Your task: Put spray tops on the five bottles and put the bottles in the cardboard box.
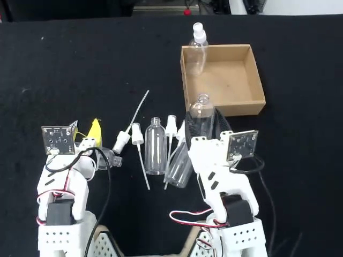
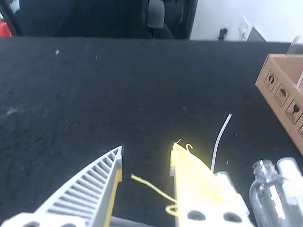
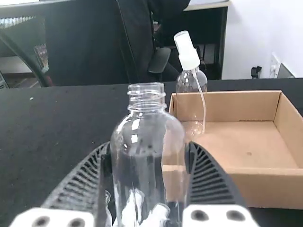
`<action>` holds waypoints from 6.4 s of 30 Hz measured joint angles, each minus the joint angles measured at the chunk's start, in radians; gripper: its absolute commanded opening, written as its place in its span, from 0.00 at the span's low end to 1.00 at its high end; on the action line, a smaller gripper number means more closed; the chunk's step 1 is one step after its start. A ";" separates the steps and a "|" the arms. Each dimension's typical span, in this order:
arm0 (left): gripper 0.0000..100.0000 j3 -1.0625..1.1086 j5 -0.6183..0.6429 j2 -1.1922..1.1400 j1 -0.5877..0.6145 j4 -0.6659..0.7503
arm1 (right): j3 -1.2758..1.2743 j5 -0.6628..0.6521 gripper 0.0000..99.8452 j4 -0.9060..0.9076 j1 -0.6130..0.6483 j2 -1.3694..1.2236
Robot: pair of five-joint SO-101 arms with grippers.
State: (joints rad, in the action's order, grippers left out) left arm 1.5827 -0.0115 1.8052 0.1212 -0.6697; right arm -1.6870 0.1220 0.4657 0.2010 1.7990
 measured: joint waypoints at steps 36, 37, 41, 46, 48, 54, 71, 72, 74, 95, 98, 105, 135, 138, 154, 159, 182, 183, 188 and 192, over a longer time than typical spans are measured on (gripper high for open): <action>0.29 -1.189 -0.373 -1.788 -0.133 -0.509 | 0.000 -0.003 0.09 0.017 0.000 0.000; 0.29 -1.195 -0.374 -1.817 -0.133 -0.493 | 0.000 -0.003 0.09 0.017 0.000 0.000; 0.29 -1.223 -0.397 -1.893 -0.132 -0.459 | 0.000 -0.003 0.09 0.017 0.000 0.000; 0.29 -1.274 -0.463 -1.942 -0.133 -0.456 | 0.000 -0.003 0.09 0.017 0.000 0.000; 0.29 -1.275 -0.497 -1.978 -0.133 -0.436 | 0.000 -0.003 0.09 0.017 0.000 0.000; 0.23 -1.295 -0.540 -2.055 -0.130 -0.413 | 0.000 -0.003 0.09 0.018 0.000 0.000; 0.04 -1.387 -0.729 -2.073 -0.167 -0.471 | 0.000 -0.003 0.09 0.048 0.000 0.000; 0.04 -1.410 -0.730 -2.073 -0.149 -0.497 | 0.000 -0.003 0.09 0.048 0.000 0.000; 0.04 -1.468 -0.735 -2.073 -0.106 -0.557 | 0.000 -0.003 0.09 0.048 0.000 0.000; 0.04 -1.993 -1.122 -2.073 0.477 -1.077 | 0.000 -0.003 0.09 0.048 0.000 0.000; 0.04 -1.909 -1.221 -2.073 0.615 -1.077 | 0.000 -0.003 0.09 0.048 0.000 0.000; 0.06 -1.715 -1.389 -2.070 0.884 -1.077 | 0.000 -0.003 0.09 0.048 0.000 0.000; 0.22 -1.603 -1.014 -1.966 1.168 -0.934 | 0.000 -0.003 0.09 0.048 0.000 0.000; 0.22 -1.610 -0.973 -1.966 1.201 -1.023 | 0.000 -0.003 0.09 0.048 0.000 0.000; 0.22 -1.309 -0.614 -1.966 1.221 -0.681 | 0.000 -0.003 0.09 0.048 0.000 0.000; 0.22 -1.307 -0.534 -1.966 1.223 -0.575 | 0.000 -0.003 0.09 0.048 0.000 0.000; 0.23 -1.432 -0.077 -1.966 1.092 -0.460 | 0.000 -0.003 0.09 0.048 0.000 0.000; 0.23 -1.458 -0.071 -1.966 1.088 -0.500 | 0.000 -0.003 0.09 0.048 0.000 0.000; 0.23 -1.560 -0.060 -1.966 1.054 -0.600 | 0.000 -0.003 0.09 0.048 0.000 0.000; 0.23 -1.560 -0.054 -1.973 1.025 -0.566 | 0.000 -0.003 0.09 0.048 0.000 0.000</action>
State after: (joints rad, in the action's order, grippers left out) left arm 0.0222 -0.0652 -0.1680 1.1462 -1.2359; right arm -1.6870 0.1189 0.5132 0.2010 1.7990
